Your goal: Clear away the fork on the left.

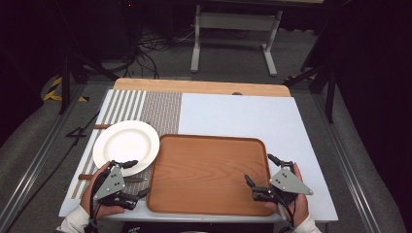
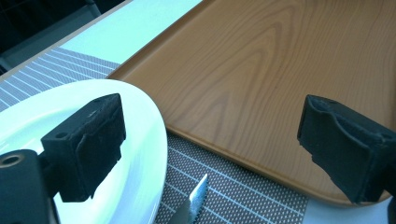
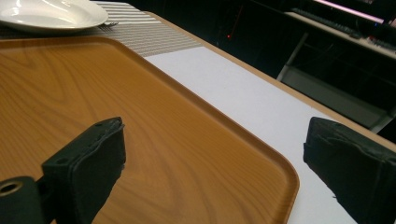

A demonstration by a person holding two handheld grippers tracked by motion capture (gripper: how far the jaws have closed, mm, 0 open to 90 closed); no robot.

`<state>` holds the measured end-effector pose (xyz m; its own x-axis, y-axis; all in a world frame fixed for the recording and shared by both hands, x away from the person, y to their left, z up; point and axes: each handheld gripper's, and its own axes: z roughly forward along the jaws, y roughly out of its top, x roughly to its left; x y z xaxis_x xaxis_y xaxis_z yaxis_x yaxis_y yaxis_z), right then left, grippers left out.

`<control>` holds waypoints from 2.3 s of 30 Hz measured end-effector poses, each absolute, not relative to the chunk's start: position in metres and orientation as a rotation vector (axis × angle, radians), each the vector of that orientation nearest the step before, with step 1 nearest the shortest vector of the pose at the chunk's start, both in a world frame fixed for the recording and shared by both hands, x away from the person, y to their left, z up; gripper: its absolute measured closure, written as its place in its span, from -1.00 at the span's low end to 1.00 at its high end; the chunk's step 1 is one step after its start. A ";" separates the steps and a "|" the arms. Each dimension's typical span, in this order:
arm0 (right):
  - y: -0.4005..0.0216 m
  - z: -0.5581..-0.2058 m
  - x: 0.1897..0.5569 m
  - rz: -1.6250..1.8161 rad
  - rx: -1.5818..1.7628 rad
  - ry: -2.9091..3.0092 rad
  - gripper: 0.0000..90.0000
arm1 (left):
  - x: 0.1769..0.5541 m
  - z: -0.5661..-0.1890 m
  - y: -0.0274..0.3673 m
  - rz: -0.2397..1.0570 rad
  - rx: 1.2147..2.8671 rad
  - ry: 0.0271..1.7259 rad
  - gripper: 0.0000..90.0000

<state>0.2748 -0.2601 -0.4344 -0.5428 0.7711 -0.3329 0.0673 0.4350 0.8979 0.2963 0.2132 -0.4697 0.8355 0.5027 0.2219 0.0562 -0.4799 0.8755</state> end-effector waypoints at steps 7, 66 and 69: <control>-0.258 -0.434 0.274 1.164 0.698 1.896 -0.86 | 0.292 -0.472 0.217 0.540 2.022 0.414 -0.80; -0.259 -0.432 0.282 1.174 0.694 1.870 -0.85 | 0.314 -0.443 0.269 0.647 2.034 0.552 -0.75; -0.259 -0.433 0.283 1.173 0.696 1.873 -0.85 | 0.319 -0.441 0.274 0.634 2.035 0.565 -0.75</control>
<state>0.2828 -0.2594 -0.4327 -0.5272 0.7795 -0.3384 0.0356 0.4181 0.9077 0.3191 0.2736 -0.4408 0.7636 0.6083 0.2164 0.1449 -0.4881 0.8607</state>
